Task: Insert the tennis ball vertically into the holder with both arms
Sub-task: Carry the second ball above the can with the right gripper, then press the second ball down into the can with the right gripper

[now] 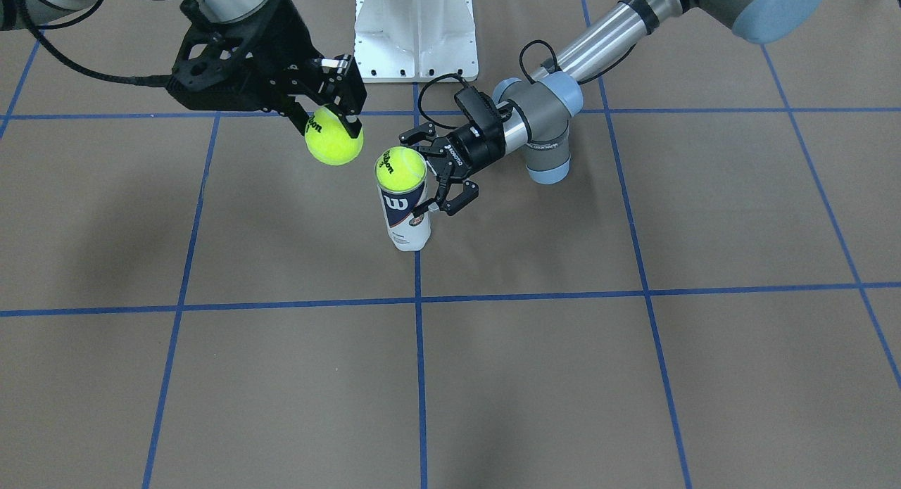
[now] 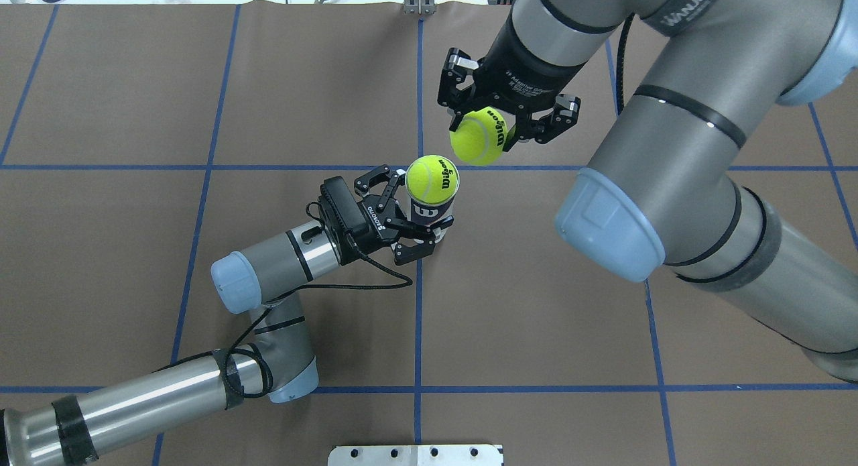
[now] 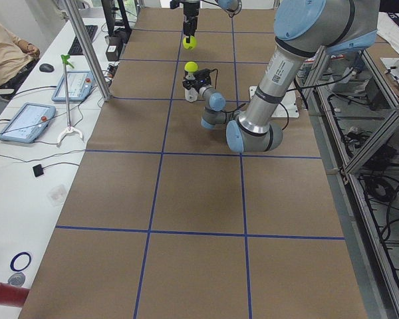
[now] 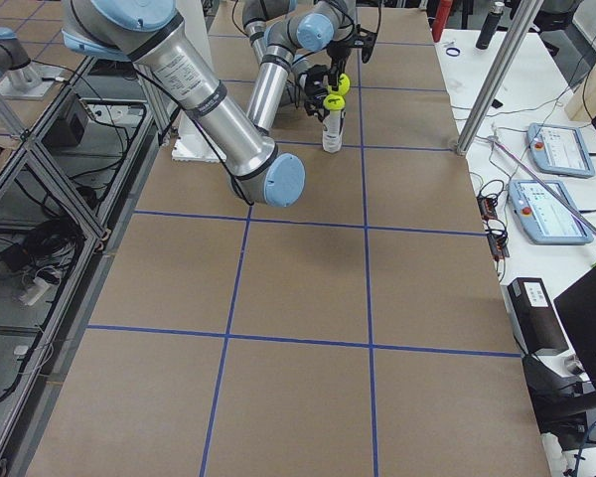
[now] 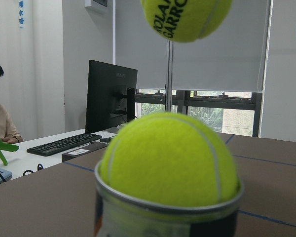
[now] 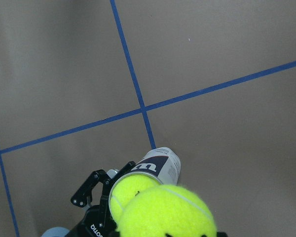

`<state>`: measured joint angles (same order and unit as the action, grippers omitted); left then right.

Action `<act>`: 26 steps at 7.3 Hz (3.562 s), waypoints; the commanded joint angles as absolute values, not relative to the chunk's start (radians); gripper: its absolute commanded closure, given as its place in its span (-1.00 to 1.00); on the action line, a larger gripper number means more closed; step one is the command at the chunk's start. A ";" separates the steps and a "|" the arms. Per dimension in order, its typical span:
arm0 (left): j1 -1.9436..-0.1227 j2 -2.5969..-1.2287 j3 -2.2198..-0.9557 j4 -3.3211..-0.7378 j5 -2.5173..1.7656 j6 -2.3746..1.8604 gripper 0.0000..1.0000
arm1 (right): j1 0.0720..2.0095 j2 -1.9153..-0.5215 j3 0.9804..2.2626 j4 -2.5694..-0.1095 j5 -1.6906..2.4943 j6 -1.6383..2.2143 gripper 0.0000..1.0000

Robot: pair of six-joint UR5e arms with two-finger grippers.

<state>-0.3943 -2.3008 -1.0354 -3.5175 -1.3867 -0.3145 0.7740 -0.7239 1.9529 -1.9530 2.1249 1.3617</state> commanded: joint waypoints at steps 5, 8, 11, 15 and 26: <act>-0.394 -2.298 -1.035 -3.517 -1.387 -0.313 -0.99 | 0.626 -0.632 1.850 -2.025 1.951 1.362 1.00; -0.393 -2.296 -1.034 -3.516 -1.387 -0.313 -0.98 | 0.618 -0.630 1.809 -1.996 1.936 1.359 1.00; -0.393 -2.296 -1.034 -3.516 -1.387 -0.313 -0.98 | 0.623 -0.603 1.810 -1.993 1.936 1.355 1.00; -0.393 -2.296 -1.034 -3.517 -1.387 -0.313 -0.99 | 0.627 -0.604 1.707 -1.870 1.925 1.348 1.00; -0.393 -2.295 -1.034 -3.517 -1.387 -0.313 -0.98 | 0.637 -0.650 1.801 -1.919 1.930 1.298 -1.00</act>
<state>-0.3927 -2.2949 -1.0339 -3.5174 -1.3867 -0.3129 0.6359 -0.6468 1.7851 -1.9040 1.9309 1.3049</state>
